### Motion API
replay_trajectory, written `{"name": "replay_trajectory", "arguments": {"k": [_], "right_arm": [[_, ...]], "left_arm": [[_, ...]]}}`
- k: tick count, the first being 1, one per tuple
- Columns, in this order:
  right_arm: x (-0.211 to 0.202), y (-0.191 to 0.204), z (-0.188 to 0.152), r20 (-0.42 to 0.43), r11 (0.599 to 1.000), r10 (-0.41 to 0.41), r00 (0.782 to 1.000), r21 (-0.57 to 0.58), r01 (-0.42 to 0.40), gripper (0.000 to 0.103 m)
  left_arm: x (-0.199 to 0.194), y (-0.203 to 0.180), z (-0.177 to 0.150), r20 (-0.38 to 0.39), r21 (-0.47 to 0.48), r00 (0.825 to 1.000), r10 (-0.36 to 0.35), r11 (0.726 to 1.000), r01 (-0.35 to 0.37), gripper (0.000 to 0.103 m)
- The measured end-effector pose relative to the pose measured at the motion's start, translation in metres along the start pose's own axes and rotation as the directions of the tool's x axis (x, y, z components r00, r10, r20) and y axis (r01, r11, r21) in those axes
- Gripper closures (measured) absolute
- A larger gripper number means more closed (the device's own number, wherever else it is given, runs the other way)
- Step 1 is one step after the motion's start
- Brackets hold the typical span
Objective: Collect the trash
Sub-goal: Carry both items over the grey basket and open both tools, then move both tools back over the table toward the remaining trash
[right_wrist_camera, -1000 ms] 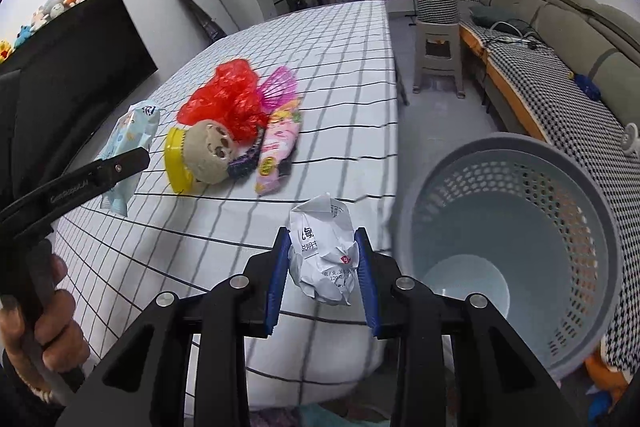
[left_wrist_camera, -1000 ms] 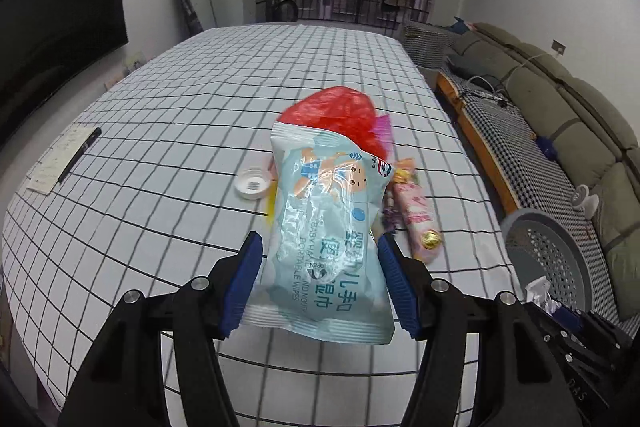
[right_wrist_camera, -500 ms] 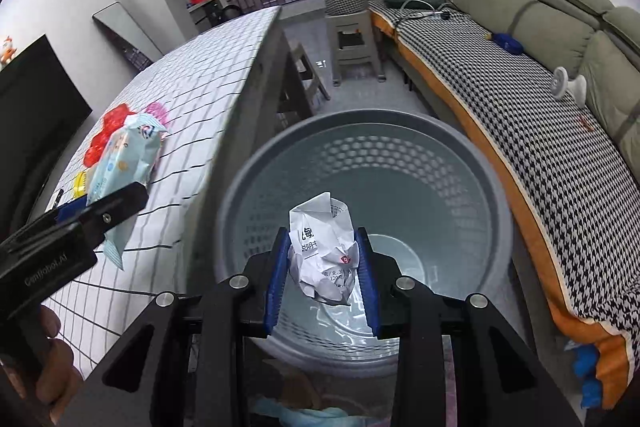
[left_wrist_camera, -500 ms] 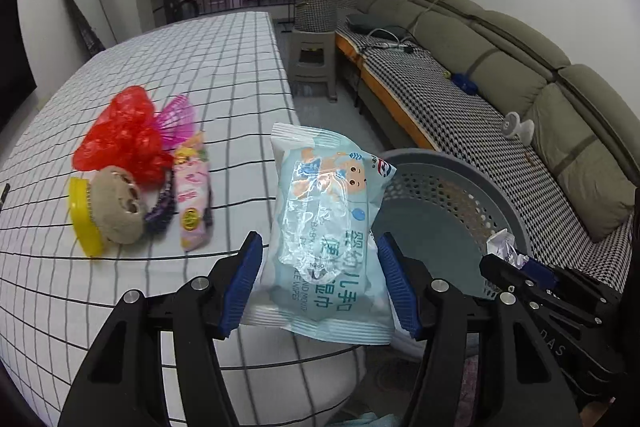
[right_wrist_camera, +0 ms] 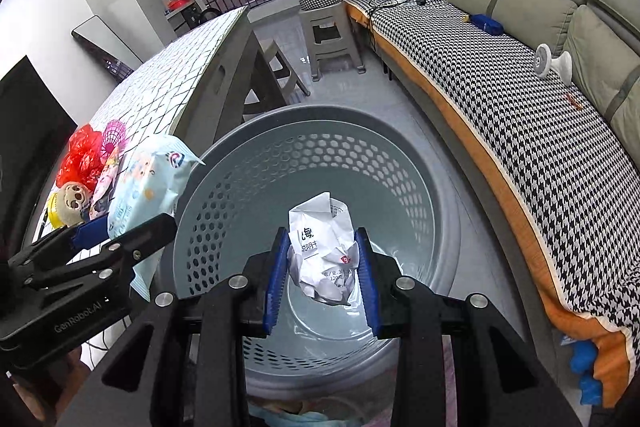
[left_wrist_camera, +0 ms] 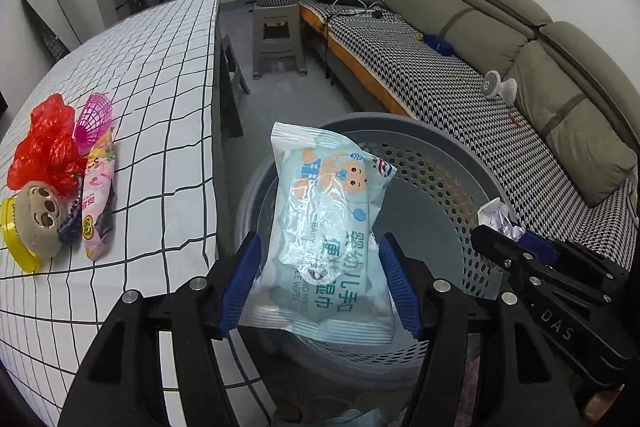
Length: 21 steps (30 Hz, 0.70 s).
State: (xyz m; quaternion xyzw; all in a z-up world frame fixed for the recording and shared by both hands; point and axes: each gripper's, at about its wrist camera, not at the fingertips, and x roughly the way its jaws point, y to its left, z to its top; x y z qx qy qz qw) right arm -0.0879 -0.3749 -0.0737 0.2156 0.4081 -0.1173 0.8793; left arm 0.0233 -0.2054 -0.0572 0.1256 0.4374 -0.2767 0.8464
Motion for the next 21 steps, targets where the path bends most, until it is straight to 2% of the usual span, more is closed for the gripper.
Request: {"name": "replay_trajectory", "arguments": {"k": [2, 3, 4, 6, 17, 21], "right_arm": [[0.0015, -0.0024, 0.0014, -0.002, 1.0, 0.002, 1.0, 0.003, -0.002, 0.07], [0.002, -0.0033, 0.0019, -0.002, 1.0, 0.004, 1.0, 0.006, -0.004, 0.066], [0.0014, -0.004, 0.0017, 0.003, 1.0, 0.006, 1.0, 0.01, -0.006, 0.055], [-0.0023, -0.003, 0.0009, 0.024, 1.0, 0.002, 1.0, 0.018, -0.002, 0.047], [-0.0051, -0.0015, 0.0015, 0.033, 1.0, -0.008, 0.999, 0.02, 0.008, 0.047], [-0.0078, -0.0007, 0.0008, 0.043, 1.0, -0.013, 0.999, 0.016, 0.013, 0.046]], "left_arm": [[0.0036, -0.0004, 0.001, -0.009, 0.0, 1.0, 0.006, 1.0, -0.006, 0.042], [0.0042, -0.0007, 0.0013, -0.012, -0.001, 1.0, 0.006, 1.0, -0.006, 0.039], [0.0049, -0.0007, 0.0013, -0.013, -0.003, 1.0, 0.007, 1.0, -0.007, 0.037], [0.0042, -0.0001, 0.0007, -0.01, -0.007, 1.0, 0.011, 1.0, -0.011, 0.029], [-0.0014, 0.0021, -0.0022, 0.009, -0.009, 0.999, 0.046, 0.999, -0.046, 0.022], [-0.0048, 0.0057, -0.0029, 0.017, -0.025, 0.999, 0.05, 0.998, -0.05, 0.016]]}}
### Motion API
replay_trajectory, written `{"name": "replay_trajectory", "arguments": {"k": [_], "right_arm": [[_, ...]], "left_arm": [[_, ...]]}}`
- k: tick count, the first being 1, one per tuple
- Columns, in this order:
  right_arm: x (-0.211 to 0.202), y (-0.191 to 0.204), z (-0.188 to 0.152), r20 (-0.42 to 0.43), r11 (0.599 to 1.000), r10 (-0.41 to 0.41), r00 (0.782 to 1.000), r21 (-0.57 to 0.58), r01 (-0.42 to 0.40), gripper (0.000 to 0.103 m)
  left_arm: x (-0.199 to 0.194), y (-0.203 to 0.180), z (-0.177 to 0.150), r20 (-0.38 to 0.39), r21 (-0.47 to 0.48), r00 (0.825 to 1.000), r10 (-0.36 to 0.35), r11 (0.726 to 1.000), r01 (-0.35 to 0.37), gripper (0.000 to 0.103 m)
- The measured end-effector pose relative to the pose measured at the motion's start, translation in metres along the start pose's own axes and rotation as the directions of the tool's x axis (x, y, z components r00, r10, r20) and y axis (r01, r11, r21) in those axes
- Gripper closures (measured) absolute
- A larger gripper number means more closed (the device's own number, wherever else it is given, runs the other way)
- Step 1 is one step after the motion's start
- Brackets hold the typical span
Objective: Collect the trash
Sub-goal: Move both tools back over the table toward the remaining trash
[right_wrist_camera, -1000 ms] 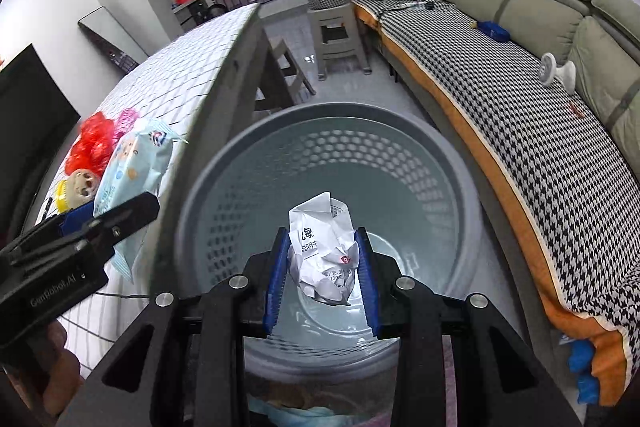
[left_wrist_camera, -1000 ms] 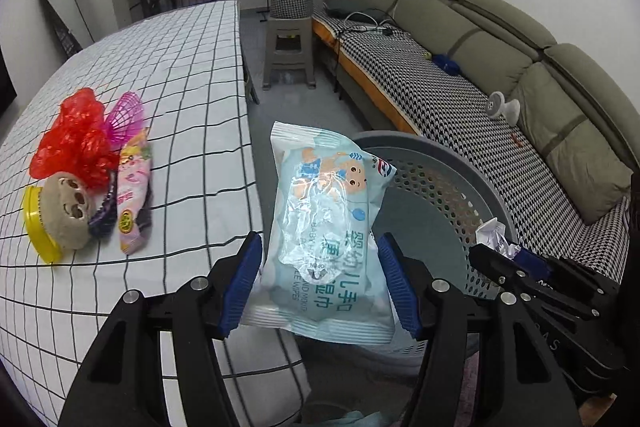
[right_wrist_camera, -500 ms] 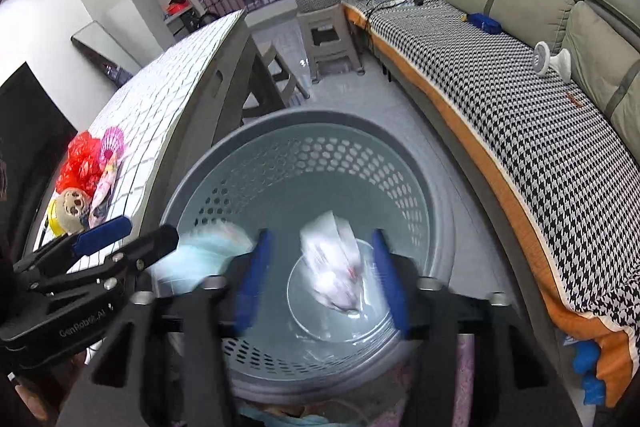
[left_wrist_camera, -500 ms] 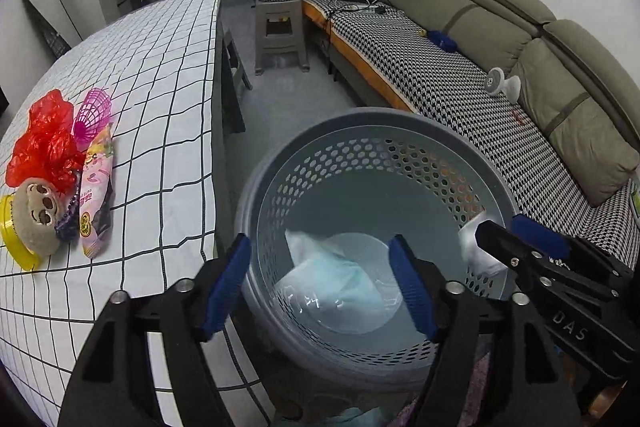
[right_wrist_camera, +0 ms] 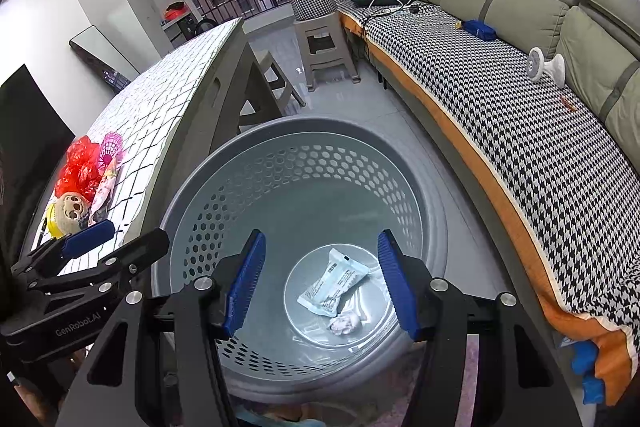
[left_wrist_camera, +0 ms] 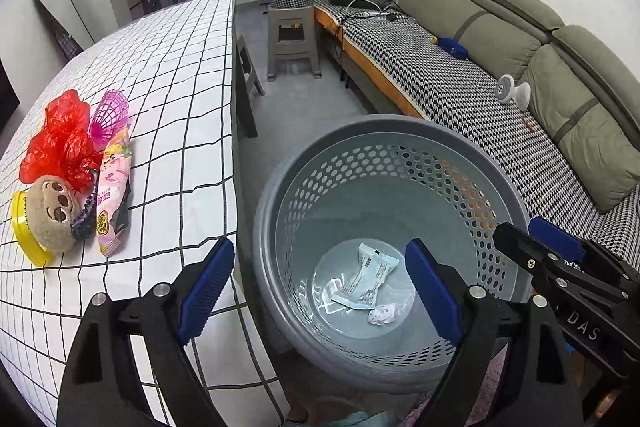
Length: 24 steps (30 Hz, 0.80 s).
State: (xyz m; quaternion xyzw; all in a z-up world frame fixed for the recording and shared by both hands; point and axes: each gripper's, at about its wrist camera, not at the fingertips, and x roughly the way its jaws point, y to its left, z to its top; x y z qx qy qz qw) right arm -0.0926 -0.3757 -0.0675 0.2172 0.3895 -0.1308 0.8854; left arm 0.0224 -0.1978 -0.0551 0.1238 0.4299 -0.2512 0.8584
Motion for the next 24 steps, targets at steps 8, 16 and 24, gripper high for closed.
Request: {"name": "replay_trajectory", "arguments": {"k": [8, 16, 24], "right_arm": [[-0.008, 0.001, -0.002, 0.019, 1.0, -0.002, 1.0, -0.003, 0.002, 0.043], [-0.02, 0.009, -0.004, 0.045, 1.0, 0.003, 0.999, -0.025, -0.002, 0.043], [-0.03, 0.028, -0.003, 0.082, 0.998, 0.042, 0.996, -0.054, -0.038, 0.038]], "left_arm": [[-0.01, 0.003, 0.001, 0.029, -0.012, 0.999, 0.016, 1.0, -0.016, 0.012], [-0.025, 0.01, -0.002, 0.062, -0.026, 0.998, 0.026, 0.999, -0.024, 0.008], [-0.047, 0.03, -0.004, 0.115, -0.081, 0.992, 0.059, 0.995, -0.05, 0.007]]}}
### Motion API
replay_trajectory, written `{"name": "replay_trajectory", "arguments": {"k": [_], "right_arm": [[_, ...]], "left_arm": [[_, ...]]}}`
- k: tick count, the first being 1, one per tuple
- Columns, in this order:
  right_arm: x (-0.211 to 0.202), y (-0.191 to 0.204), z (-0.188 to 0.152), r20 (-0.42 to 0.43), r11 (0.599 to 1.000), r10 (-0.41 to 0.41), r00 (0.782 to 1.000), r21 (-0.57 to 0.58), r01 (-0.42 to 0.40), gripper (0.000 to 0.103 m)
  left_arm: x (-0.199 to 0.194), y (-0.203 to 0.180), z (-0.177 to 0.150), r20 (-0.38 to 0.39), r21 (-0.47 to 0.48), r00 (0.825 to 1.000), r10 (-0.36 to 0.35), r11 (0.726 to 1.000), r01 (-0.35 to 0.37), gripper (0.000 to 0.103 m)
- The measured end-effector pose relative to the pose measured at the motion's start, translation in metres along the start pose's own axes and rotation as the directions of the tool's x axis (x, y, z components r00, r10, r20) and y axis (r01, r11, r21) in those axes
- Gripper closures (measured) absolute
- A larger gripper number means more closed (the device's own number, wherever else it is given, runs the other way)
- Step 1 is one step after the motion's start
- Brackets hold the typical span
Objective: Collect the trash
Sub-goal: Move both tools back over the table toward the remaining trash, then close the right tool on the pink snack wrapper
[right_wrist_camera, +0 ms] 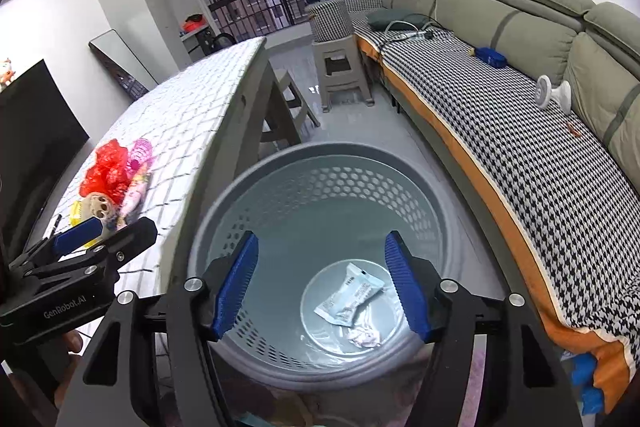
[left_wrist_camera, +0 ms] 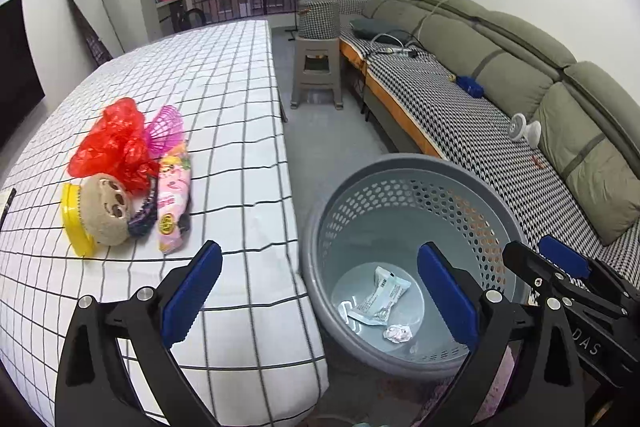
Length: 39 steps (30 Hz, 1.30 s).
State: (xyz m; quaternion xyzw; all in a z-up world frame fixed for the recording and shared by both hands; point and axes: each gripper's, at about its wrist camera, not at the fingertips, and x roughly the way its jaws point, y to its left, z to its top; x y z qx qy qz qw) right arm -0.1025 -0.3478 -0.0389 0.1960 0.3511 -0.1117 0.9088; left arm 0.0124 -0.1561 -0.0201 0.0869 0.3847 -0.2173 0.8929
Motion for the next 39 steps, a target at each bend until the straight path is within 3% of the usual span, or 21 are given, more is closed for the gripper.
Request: {"name": "replay_trajectory", "arguments": {"k": [12, 25, 33, 39], "right_arm": [[0.018, 0.071, 0.016, 0.005, 0.99, 0.094, 0.996, -0.107, -0.093, 0.038], [0.069, 0.172, 0.026, -0.1, 0.944, 0.198, 0.975, -0.25, -0.218, 0.038], [0.11, 0.218, 0.03, -0.173, 0.92, 0.176, 0.969, -0.322, -0.224, 0.038], [0.134, 0.243, 0.028, -0.203, 0.908, 0.139, 0.969, -0.364, -0.207, 0.038]], "left_arm": [[-0.024, 0.078, -0.006, 0.043, -0.136, 0.987, 0.156, 0.979, -0.149, 0.007], [-0.031, 0.18, -0.017, 0.007, -0.281, 0.953, 0.302, 0.915, -0.288, 0.007], [-0.028, 0.221, -0.03, -0.037, -0.324, 0.935, 0.352, 0.881, -0.344, 0.007], [-0.023, 0.239, -0.034, -0.057, -0.349, 0.934, 0.352, 0.87, -0.349, 0.007]]}}
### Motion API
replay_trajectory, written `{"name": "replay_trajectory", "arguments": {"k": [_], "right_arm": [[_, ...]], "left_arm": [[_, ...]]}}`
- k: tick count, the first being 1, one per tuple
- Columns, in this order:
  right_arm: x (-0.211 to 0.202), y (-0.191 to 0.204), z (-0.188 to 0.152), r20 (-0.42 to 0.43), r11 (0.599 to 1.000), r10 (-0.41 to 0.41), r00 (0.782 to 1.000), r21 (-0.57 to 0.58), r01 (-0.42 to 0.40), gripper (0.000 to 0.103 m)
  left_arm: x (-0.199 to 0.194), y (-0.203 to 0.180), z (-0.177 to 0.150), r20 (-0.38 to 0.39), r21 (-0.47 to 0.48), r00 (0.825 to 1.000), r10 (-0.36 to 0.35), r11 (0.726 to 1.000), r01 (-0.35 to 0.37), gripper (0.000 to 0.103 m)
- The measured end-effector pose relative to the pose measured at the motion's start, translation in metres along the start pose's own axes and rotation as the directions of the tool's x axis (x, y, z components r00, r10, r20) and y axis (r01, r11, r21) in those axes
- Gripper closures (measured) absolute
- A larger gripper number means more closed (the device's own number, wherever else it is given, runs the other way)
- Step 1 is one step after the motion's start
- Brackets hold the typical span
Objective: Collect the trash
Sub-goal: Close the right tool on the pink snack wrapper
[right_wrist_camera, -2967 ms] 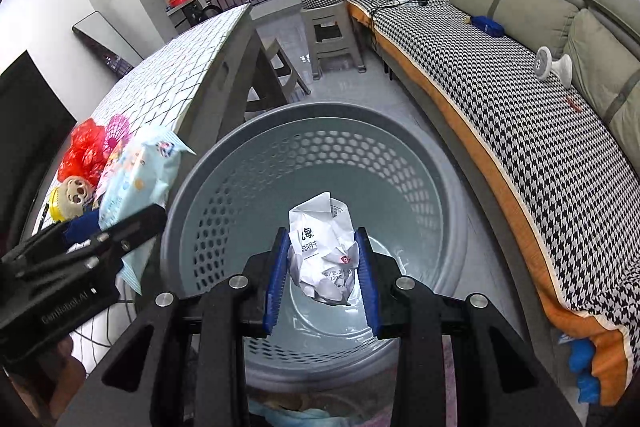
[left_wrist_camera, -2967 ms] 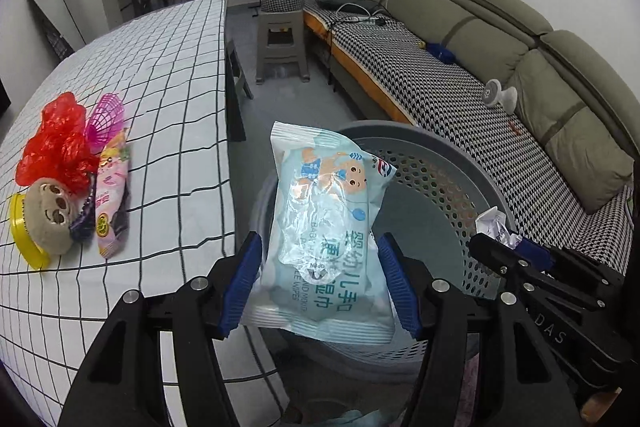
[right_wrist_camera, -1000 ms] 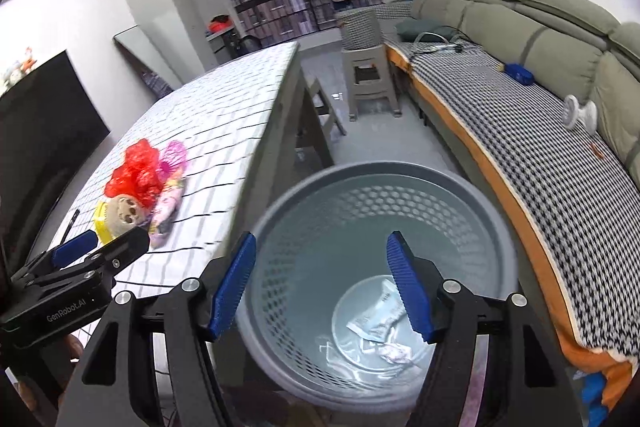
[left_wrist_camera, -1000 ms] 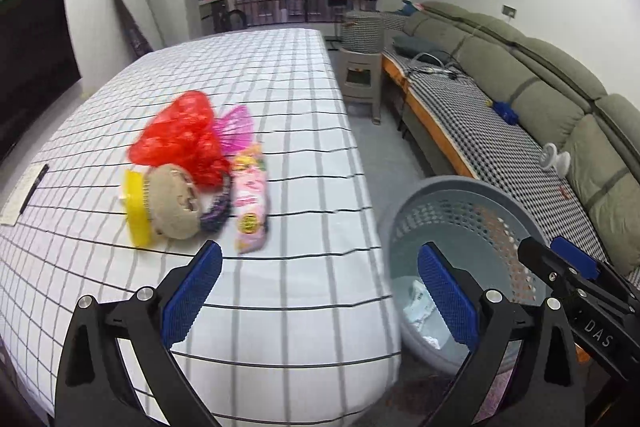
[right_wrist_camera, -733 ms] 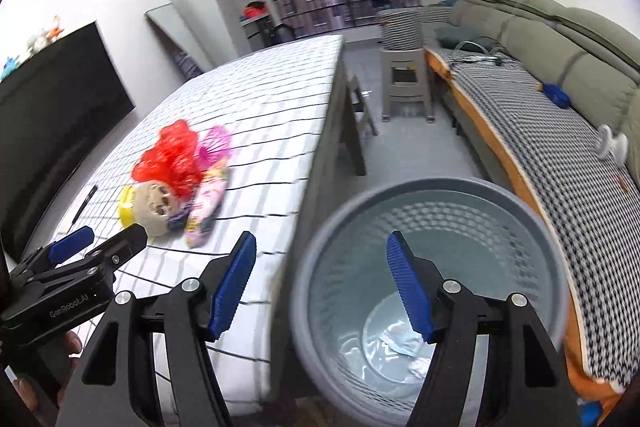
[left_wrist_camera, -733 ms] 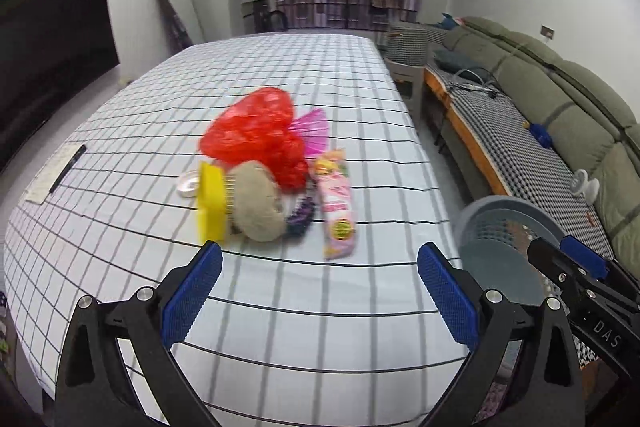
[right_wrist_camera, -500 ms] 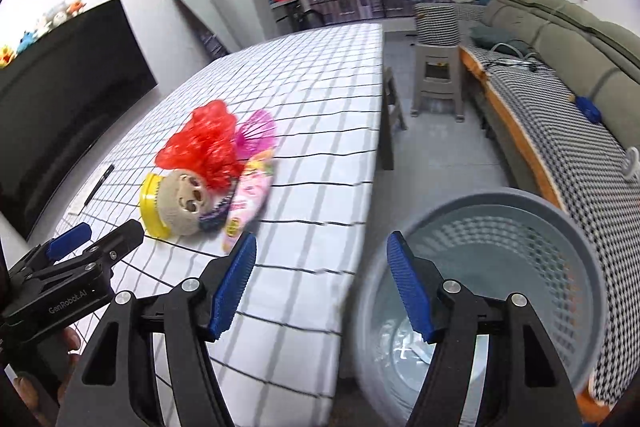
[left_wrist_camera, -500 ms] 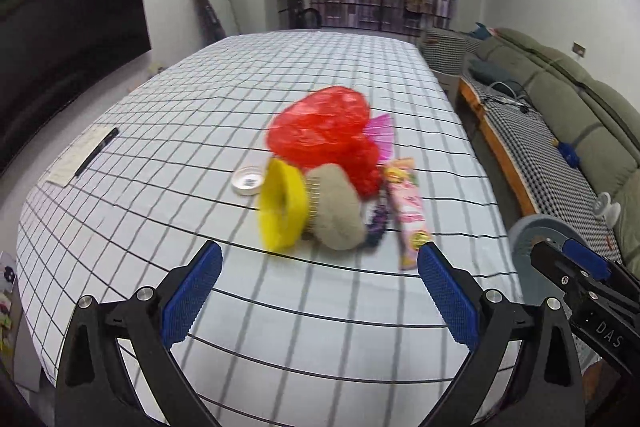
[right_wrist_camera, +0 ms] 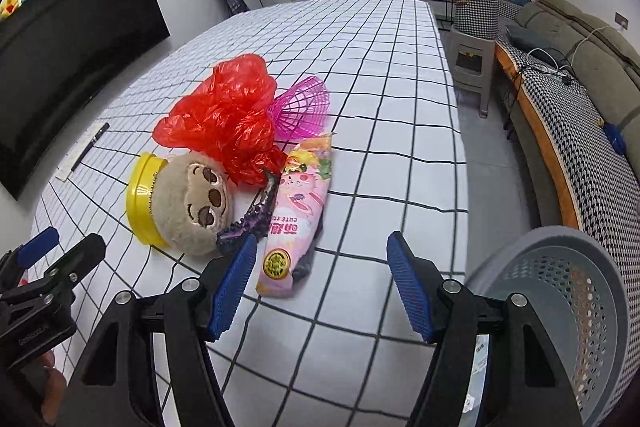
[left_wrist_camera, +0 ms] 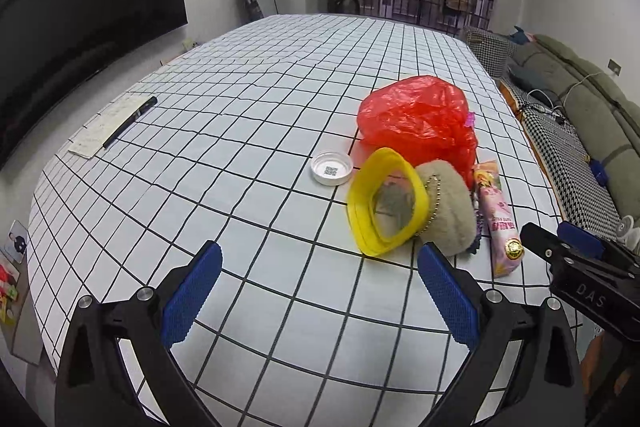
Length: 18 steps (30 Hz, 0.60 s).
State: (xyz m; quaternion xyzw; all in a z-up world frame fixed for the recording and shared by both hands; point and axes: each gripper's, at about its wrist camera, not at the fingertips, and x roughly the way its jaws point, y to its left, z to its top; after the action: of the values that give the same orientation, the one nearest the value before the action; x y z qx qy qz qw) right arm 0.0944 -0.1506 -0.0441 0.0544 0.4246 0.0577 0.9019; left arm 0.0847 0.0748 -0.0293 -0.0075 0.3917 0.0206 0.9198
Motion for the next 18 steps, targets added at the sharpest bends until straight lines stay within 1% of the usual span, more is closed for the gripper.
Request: {"name": "replay_trajectory", "arguments": {"k": [7, 11, 13, 14, 16, 17, 18], "right_arm": [[0.028, 0.01, 0.008, -0.055, 0.998, -0.064, 0.996, -0.024, 0.063, 0.038], [0.036, 0.014, 0.01, -0.065, 0.995, -0.093, 0.993, -0.041, 0.091, 0.04], [0.04, 0.017, 0.01, -0.073, 0.993, -0.109, 0.991, -0.06, 0.104, 0.05], [0.042, 0.018, 0.01, -0.08, 0.992, -0.109, 0.991, -0.066, 0.104, 0.053], [0.044, 0.019, 0.01, -0.089, 0.993, -0.104, 0.991, -0.073, 0.098, 0.063], [0.044, 0.02, 0.01, -0.089, 0.993, -0.102, 0.991, -0.076, 0.095, 0.065], [0.044, 0.021, 0.01, -0.086, 0.993, -0.099, 0.991, -0.079, 0.092, 0.07]], "left_arm": [[0.012, 0.006, 0.002, -0.018, -0.002, 1.0, -0.014, 1.0, 0.014, 0.007], [0.017, 0.008, 0.002, -0.028, -0.008, 0.999, -0.023, 1.0, 0.023, 0.007], [0.018, 0.009, 0.002, -0.032, -0.011, 0.999, -0.028, 1.0, 0.027, 0.007], [0.018, 0.009, 0.001, -0.034, -0.012, 0.999, -0.028, 1.0, 0.028, 0.007], [0.019, 0.009, 0.001, -0.038, -0.014, 0.999, -0.03, 0.999, 0.03, 0.007], [0.02, 0.01, 0.0, -0.039, -0.016, 0.999, -0.033, 0.999, 0.032, 0.007], [0.02, 0.01, 0.001, -0.04, -0.017, 0.999, -0.034, 0.999, 0.033, 0.007]]}}
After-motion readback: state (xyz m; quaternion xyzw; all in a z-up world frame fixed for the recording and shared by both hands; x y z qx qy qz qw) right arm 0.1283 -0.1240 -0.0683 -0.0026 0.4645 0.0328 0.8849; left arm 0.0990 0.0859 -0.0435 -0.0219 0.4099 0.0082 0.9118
